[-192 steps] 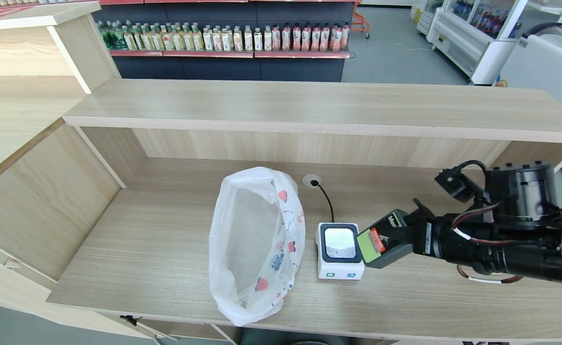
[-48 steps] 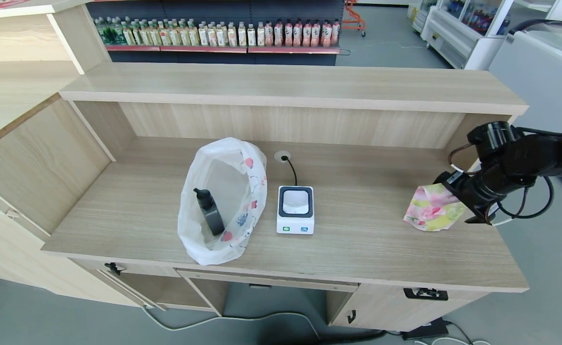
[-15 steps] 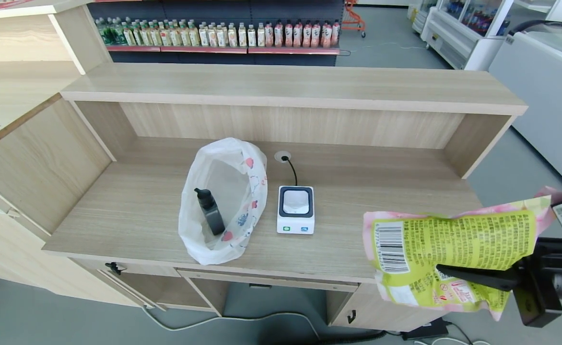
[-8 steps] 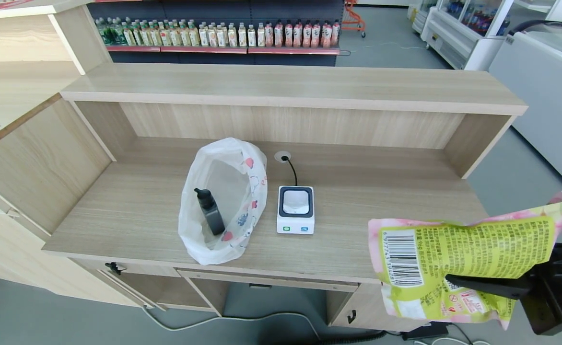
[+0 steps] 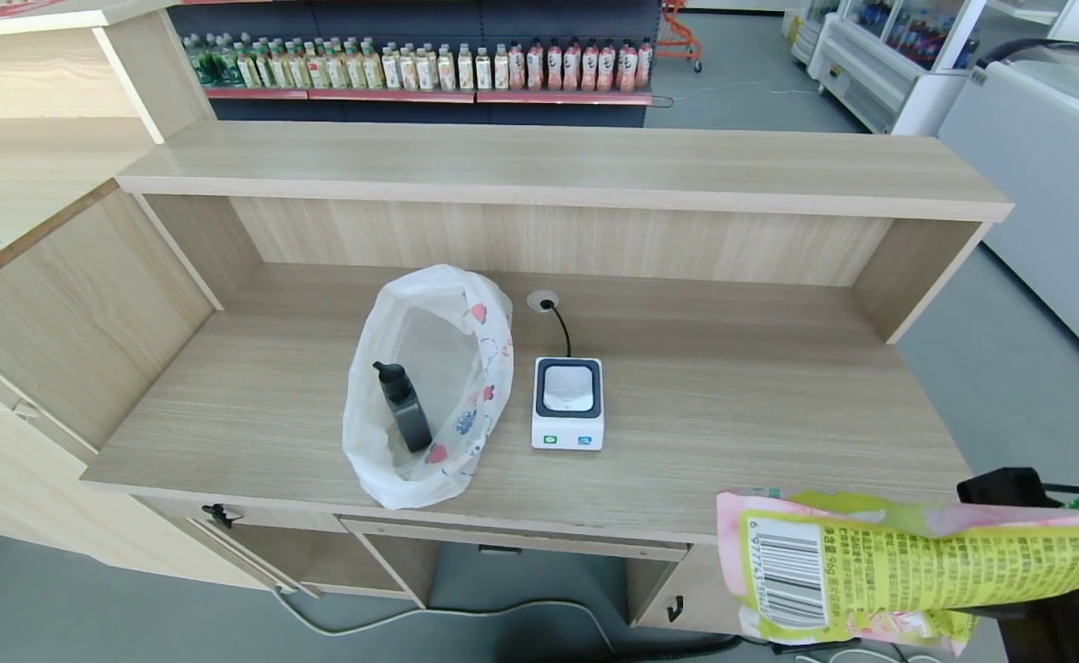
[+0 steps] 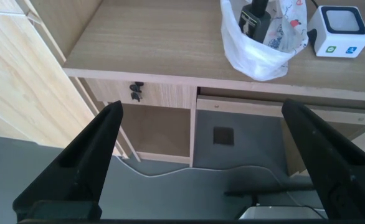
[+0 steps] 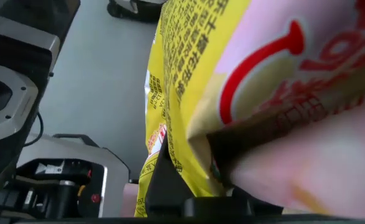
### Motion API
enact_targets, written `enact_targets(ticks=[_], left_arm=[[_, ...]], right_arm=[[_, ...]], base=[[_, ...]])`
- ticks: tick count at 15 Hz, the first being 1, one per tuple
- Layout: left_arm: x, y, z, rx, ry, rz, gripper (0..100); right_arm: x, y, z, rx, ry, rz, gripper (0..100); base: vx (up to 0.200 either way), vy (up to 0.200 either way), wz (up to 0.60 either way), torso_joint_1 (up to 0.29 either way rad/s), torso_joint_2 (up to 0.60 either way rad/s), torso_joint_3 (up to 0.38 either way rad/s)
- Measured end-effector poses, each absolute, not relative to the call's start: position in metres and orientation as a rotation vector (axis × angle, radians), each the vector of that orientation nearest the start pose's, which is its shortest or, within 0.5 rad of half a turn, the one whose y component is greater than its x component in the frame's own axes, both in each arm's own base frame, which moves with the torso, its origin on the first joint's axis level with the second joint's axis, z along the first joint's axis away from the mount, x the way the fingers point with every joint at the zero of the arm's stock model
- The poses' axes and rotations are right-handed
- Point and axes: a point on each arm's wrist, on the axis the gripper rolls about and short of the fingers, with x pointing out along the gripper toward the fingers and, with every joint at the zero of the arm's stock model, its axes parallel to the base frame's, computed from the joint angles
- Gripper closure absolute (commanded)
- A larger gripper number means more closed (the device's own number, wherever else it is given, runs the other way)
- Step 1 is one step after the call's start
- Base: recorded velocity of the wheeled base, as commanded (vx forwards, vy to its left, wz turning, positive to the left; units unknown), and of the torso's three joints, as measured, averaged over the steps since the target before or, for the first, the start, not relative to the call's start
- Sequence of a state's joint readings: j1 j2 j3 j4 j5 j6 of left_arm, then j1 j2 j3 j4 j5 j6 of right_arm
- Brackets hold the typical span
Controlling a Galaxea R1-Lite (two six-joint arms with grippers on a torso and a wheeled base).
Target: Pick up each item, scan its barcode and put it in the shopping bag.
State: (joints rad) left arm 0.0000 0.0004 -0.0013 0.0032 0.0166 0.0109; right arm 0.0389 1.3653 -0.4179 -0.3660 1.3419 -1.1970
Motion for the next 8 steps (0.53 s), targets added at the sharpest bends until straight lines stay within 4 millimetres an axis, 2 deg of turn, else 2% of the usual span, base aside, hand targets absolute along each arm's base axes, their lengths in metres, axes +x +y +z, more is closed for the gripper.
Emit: enact_targets(ticks=[8], left_arm=[[-0.0229, 0.0004, 0.0755, 0.011, 0.002, 0.017, 0]], right_arm=[[0.1665, 0.0291, 0.1473, -0.628, -0.369, 1.411, 100]], base=[[0.000, 0.000, 0.00, 0.000, 0.00, 0.000]])
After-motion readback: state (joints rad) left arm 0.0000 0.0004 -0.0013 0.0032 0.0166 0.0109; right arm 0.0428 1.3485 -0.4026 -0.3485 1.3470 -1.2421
